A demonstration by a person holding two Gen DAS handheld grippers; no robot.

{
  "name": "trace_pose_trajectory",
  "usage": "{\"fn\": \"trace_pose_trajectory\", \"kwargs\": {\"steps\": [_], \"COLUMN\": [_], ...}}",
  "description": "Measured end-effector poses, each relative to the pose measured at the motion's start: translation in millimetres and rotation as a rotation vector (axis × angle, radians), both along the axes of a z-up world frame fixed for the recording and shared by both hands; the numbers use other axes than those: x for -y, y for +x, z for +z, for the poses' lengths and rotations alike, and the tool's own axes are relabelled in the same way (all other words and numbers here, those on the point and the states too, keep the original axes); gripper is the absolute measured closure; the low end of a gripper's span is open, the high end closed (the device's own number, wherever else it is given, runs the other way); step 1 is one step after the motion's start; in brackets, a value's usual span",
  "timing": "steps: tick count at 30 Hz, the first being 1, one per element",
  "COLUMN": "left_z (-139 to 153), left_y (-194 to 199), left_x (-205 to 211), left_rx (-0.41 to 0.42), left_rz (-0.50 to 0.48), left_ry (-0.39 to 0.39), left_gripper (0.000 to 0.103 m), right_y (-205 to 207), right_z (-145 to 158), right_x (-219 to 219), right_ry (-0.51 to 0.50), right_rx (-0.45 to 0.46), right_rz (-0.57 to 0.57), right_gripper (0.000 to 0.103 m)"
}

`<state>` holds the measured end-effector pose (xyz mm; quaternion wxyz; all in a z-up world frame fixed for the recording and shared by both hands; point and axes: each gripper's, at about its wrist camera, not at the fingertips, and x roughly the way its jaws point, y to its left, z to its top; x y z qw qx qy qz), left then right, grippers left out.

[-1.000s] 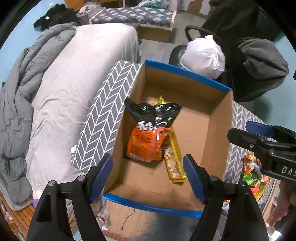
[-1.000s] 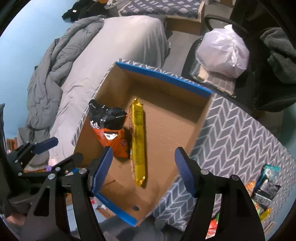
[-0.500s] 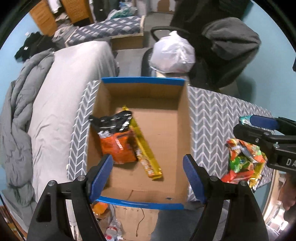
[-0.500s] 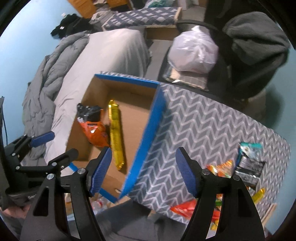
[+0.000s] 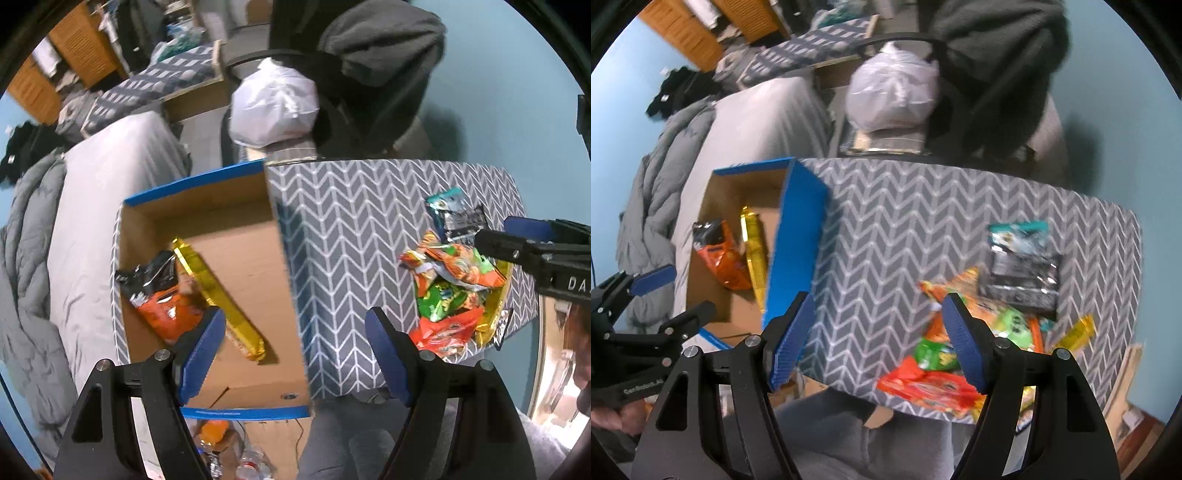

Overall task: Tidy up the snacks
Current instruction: 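Move both tools back over the remaining snack pile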

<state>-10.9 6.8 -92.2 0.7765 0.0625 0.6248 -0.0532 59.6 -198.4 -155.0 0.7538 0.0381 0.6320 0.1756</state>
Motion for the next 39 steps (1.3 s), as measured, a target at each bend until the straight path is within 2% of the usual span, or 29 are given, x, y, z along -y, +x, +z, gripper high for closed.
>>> {"fn": "trace_pose_trajectory", "kwargs": {"steps": [12, 21, 27, 35, 39], "left_z": [-1.4, -12.4, -24.7, -38.0, -50.0], "left_y": [12.0, 13.4, 18.5, 32.3, 38.4], "left_x": [70.2, 126.3, 159.4, 193.8, 213.9], "left_rx": [0.006, 0.004, -0.007, 0.005, -0.004], "left_rz": [-0.162, -0.301, -0.408, -0.539, -0.632], "left_ry": [0.020, 0.031, 0.046, 0.074, 0.075], "left_gripper": [0.024, 0.024, 0.024, 0.022, 0.017], "right_y": [-12.8, -33.5, -49.3, -69.5, -75.3], "right_z": [-5.1, -22.1, -38.7, -73.2, -96.2], "right_x": [102.3, 175.4, 210.0, 235.2, 243.7], "right_ry": [-0.009, -0.010, -0.001, 0.012, 0.017], "right_rx": [-0.017, -0.066, -0.111, -0.174, -0.209], "right_rz": [-0.213, -0.382, -0.480, -0.568, -0.618], "right_gripper": [0.030, 0.030, 0.030, 0.030, 0.030]}}
